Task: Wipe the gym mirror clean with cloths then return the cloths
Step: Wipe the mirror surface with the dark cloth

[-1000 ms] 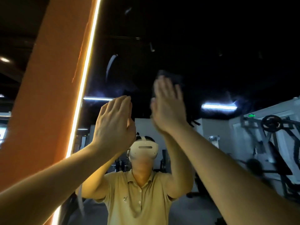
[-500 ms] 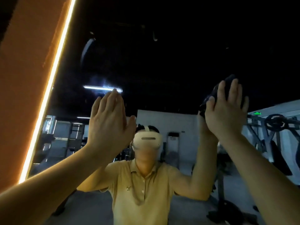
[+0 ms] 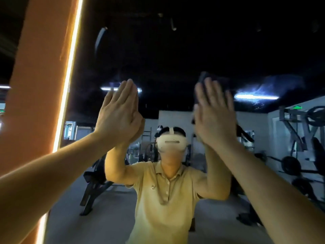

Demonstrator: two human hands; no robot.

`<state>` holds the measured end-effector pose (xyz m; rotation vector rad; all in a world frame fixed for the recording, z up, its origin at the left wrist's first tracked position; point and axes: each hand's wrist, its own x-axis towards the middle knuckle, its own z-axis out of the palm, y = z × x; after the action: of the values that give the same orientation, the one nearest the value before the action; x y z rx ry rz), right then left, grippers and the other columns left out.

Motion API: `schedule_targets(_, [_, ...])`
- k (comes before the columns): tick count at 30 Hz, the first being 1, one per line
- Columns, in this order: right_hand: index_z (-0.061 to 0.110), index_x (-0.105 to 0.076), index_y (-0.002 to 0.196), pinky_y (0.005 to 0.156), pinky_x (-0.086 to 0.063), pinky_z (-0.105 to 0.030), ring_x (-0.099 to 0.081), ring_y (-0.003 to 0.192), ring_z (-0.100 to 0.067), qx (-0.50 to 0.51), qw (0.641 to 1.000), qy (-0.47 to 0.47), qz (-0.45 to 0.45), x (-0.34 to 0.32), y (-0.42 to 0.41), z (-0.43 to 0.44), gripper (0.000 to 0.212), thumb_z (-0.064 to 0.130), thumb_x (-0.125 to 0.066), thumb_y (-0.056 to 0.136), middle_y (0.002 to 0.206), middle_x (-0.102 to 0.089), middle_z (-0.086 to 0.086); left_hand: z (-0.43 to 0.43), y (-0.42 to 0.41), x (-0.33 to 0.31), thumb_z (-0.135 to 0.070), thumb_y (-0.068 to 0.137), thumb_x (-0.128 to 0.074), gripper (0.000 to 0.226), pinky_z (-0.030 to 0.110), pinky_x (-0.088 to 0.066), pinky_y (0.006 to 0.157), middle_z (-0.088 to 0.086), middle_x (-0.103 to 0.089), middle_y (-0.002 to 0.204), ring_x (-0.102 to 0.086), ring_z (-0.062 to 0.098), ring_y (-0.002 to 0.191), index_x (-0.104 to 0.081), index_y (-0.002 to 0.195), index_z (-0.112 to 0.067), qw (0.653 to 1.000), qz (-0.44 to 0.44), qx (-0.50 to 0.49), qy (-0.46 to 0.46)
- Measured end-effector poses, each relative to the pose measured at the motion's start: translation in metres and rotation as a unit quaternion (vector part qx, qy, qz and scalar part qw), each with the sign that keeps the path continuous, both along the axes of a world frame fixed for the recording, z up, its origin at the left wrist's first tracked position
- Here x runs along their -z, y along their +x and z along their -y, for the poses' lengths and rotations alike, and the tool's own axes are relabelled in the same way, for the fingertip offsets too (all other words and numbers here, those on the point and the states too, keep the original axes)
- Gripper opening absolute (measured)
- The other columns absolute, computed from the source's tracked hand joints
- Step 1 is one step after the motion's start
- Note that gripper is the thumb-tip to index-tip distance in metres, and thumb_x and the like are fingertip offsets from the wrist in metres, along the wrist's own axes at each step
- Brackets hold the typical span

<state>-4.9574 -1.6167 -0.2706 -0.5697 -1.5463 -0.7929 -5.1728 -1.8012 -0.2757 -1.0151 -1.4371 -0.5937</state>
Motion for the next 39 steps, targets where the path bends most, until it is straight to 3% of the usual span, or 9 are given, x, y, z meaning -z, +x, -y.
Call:
schedule_targets(6, [0.002, -0.009, 0.164, 0.128, -0.013, -0.057, -0.006, 0.161, -0.033, -0.032, 0.974, -0.136, -0.181, -0.003, -0.013, 0.024, 0.067, 0.041, -0.013, 0.110, 0.172, -0.008, -0.020, 0.009, 0.003, 0.004, -0.042, 0.098, -0.025, 0.079, 0.039, -0.003, 0.132, 0.012, -0.013, 0.175, -0.005, 0.020, 0.163, -0.019, 0.165, -0.003, 0.999, 0.010, 0.047, -0.010])
schedule_targets(10, [0.008, -0.008, 0.165, 0.130, -0.008, -0.054, 0.000, 0.161, -0.030, -0.085, 0.996, -0.014, 0.037, 0.035, -0.113, 0.094, 0.064, 0.041, -0.010, 0.110, 0.173, -0.005, -0.016, 0.022, 0.000, 0.032, -0.024, 0.105, -0.041, 0.053, 0.041, -0.024, 0.128, 0.015, -0.045, 0.161, -0.036, 0.025, 0.153, -0.048, 0.153, -0.001, 0.979, 0.001, 0.179, 0.101])
schedule_targets(14, [0.016, -0.015, 0.165, 0.131, -0.004, -0.048, -0.003, 0.162, -0.022, -0.059, 0.962, 0.094, 0.248, 0.049, -0.112, 0.099, 0.062, 0.037, -0.017, 0.106, 0.174, -0.013, -0.005, 0.025, -0.008, 0.049, -0.017, 0.104, -0.051, 0.047, 0.046, -0.031, 0.125, 0.019, -0.049, 0.158, -0.042, 0.032, 0.149, -0.055, 0.147, 0.001, 0.976, 0.046, 0.174, 0.120])
schedule_targets(21, [0.011, -0.006, 0.166, 0.129, -0.013, -0.055, -0.005, 0.161, -0.026, 0.015, 0.993, -0.103, -0.062, 0.038, 0.049, -0.022, 0.062, 0.039, -0.007, 0.110, 0.174, -0.008, -0.011, 0.008, -0.018, 0.065, -0.037, 0.105, -0.027, 0.070, 0.052, -0.017, 0.130, 0.023, -0.022, 0.170, -0.015, 0.034, 0.161, -0.030, 0.160, 0.006, 0.996, 0.027, 0.069, 0.045])
schedule_targets(25, [0.007, -0.009, 0.165, 0.128, -0.013, -0.058, -0.005, 0.161, -0.030, -0.026, 0.975, -0.147, -0.167, 0.056, 0.001, 0.014, 0.063, 0.037, -0.015, 0.110, 0.173, -0.009, -0.015, 0.016, -0.015, 0.063, -0.037, 0.102, -0.028, 0.072, 0.049, -0.008, 0.132, 0.019, -0.018, 0.172, -0.010, 0.030, 0.162, -0.027, 0.162, 0.004, 0.997, 0.043, 0.059, 0.027])
schedule_targets(29, [0.009, -0.014, 0.166, 0.130, -0.005, -0.053, -0.001, 0.162, -0.029, -0.074, 0.997, -0.030, 0.013, 0.108, -0.100, 0.082, 0.061, 0.037, -0.020, 0.111, 0.173, -0.005, -0.013, 0.023, -0.001, 0.080, -0.034, 0.103, -0.028, 0.068, 0.049, -0.013, 0.131, 0.019, -0.026, 0.169, -0.018, 0.029, 0.160, -0.034, 0.159, 0.004, 0.991, 0.044, 0.121, 0.045])
schedule_targets(32, [0.010, -0.028, 0.163, 0.130, -0.007, -0.052, -0.005, 0.162, -0.028, -0.080, 0.962, 0.071, 0.252, 0.152, -0.104, 0.094, 0.059, 0.034, -0.034, 0.110, 0.173, -0.018, -0.011, 0.021, 0.009, 0.111, -0.029, 0.105, -0.030, 0.063, 0.048, -0.014, 0.131, 0.018, -0.027, 0.170, -0.019, 0.028, 0.160, -0.034, 0.160, 0.001, 0.980, 0.084, 0.172, 0.050])
schedule_targets(34, [0.011, -0.018, 0.164, 0.131, -0.002, -0.051, -0.003, 0.162, -0.026, -0.047, 0.948, 0.110, 0.295, 0.155, -0.070, 0.068, 0.062, 0.035, -0.036, 0.110, 0.173, -0.013, -0.008, 0.012, 0.010, 0.128, -0.025, 0.106, -0.037, 0.062, 0.052, -0.016, 0.130, 0.018, -0.022, 0.171, -0.016, 0.029, 0.161, -0.030, 0.161, 0.002, 0.982, 0.099, 0.156, 0.047])
schedule_targets(39, [0.012, -0.006, 0.167, 0.130, -0.009, -0.054, 0.001, 0.162, -0.024, 0.041, 0.996, -0.067, 0.033, 0.126, 0.059, -0.033, 0.062, 0.039, -0.016, 0.112, 0.175, -0.004, -0.010, -0.017, 0.011, 0.143, -0.037, 0.107, -0.036, 0.075, 0.051, -0.005, 0.132, 0.019, -0.002, 0.175, 0.004, 0.028, 0.163, -0.009, 0.165, 0.002, 0.991, 0.087, 0.097, 0.042])
